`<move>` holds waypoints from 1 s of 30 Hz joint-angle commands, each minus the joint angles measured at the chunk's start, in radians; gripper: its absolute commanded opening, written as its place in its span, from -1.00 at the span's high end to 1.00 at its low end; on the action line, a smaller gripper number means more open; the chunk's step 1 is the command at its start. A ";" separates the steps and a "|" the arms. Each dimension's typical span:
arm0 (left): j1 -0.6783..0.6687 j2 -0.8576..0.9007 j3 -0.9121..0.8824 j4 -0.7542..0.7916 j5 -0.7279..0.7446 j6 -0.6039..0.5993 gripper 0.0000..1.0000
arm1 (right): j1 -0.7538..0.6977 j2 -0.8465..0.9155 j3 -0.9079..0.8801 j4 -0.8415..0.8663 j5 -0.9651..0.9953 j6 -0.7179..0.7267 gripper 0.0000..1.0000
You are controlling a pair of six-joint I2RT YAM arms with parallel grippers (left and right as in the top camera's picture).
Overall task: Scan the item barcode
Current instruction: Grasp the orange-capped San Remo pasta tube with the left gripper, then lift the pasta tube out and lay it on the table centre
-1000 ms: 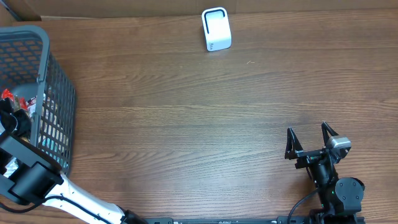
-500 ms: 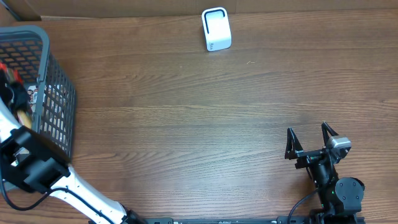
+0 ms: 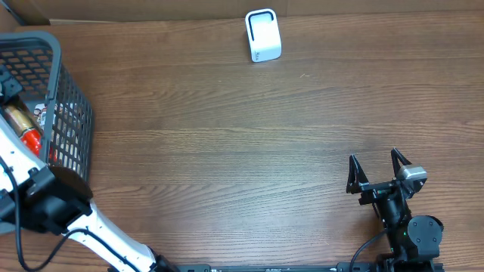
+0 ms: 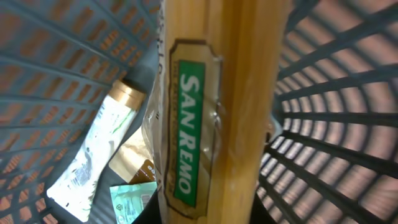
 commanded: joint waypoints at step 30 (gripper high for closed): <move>-0.639 -0.559 -0.092 -0.220 -0.021 -0.255 0.91 | 0.004 -0.005 -0.010 0.005 0.004 -0.001 -1.00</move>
